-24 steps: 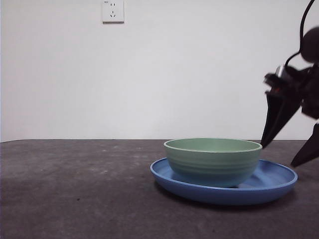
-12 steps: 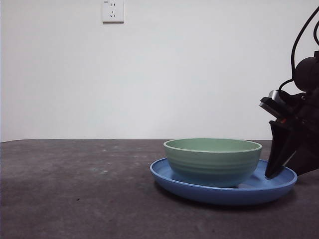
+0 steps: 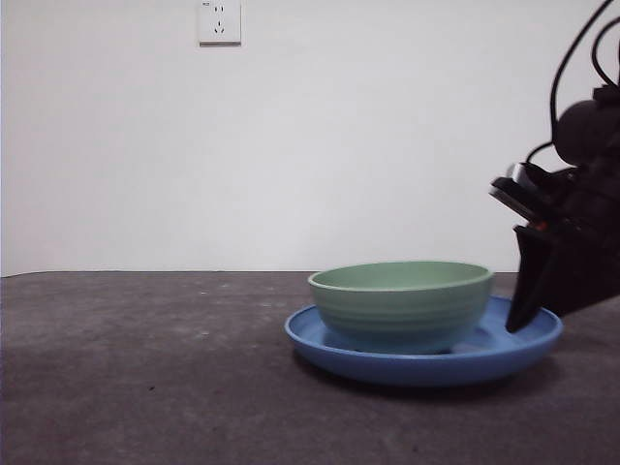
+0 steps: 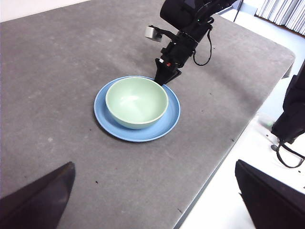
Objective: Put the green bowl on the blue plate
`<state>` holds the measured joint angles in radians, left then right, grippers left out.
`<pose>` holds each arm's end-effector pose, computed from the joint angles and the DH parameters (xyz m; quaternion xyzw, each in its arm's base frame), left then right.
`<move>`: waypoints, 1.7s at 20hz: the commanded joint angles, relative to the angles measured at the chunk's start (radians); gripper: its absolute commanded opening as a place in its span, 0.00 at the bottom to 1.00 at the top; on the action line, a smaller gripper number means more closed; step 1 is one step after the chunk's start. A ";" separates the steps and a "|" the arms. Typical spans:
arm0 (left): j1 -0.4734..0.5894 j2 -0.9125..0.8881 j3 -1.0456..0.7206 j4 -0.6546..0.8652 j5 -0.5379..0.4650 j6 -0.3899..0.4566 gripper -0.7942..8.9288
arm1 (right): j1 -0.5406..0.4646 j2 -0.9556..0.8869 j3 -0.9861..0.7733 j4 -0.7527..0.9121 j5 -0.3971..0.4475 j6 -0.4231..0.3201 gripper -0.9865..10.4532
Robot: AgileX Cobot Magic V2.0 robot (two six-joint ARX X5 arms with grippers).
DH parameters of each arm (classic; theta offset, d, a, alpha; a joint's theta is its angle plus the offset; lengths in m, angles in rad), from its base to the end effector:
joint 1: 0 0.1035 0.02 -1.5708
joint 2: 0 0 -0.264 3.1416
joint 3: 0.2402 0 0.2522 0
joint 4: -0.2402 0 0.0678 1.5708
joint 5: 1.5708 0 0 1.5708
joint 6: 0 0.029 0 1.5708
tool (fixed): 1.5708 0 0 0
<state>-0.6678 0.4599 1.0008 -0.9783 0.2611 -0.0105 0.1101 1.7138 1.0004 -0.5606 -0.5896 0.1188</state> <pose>0.0341 -0.0364 0.3577 0.0392 0.2148 -0.4361 0.8730 0.3053 0.0500 0.1620 0.1858 0.5931 0.2407 0.7455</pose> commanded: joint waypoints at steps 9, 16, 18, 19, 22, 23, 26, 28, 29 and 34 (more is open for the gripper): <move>-0.004 0.004 0.010 0.030 0.001 -0.002 0.73 | 0.199 0.012 0.077 0.080 -0.013 0.163 0.09; -0.004 0.004 0.010 0.030 0.001 -0.002 0.73 | 0.264 0.012 0.077 0.160 -0.012 0.243 0.09; -0.004 0.004 0.010 0.030 0.002 -0.002 0.73 | 0.269 0.013 0.077 0.172 -0.009 0.256 0.09; -0.004 0.005 0.010 0.030 0.002 -0.002 0.73 | 0.272 0.013 0.077 0.175 -0.005 0.260 0.09; -0.004 0.004 0.010 0.030 0.002 -0.002 0.73 | 0.274 0.013 0.077 0.182 -0.002 0.268 0.09; -0.004 0.004 0.010 0.030 0.002 -0.002 0.73 | 0.276 0.013 0.077 0.183 0.010 0.271 0.09; -0.004 0.004 0.010 0.030 0.002 -0.002 0.73 | 0.282 0.019 0.077 0.186 0.025 0.276 0.09; -0.004 0.004 0.010 0.030 0.002 -0.002 0.73 | 0.285 0.043 0.077 0.191 0.032 0.286 0.09; -0.004 0.005 0.010 0.030 0.002 -0.002 0.73 | 0.288 0.060 0.077 0.196 0.044 0.286 0.09; -0.004 0.004 0.010 0.030 0.002 -0.002 0.73 | 0.292 0.122 0.077 0.204 0.048 0.271 0.09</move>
<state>-0.6678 0.4599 1.0008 -0.9604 0.2611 -0.0132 0.3939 1.8202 1.0595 -0.3676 -0.5407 0.3931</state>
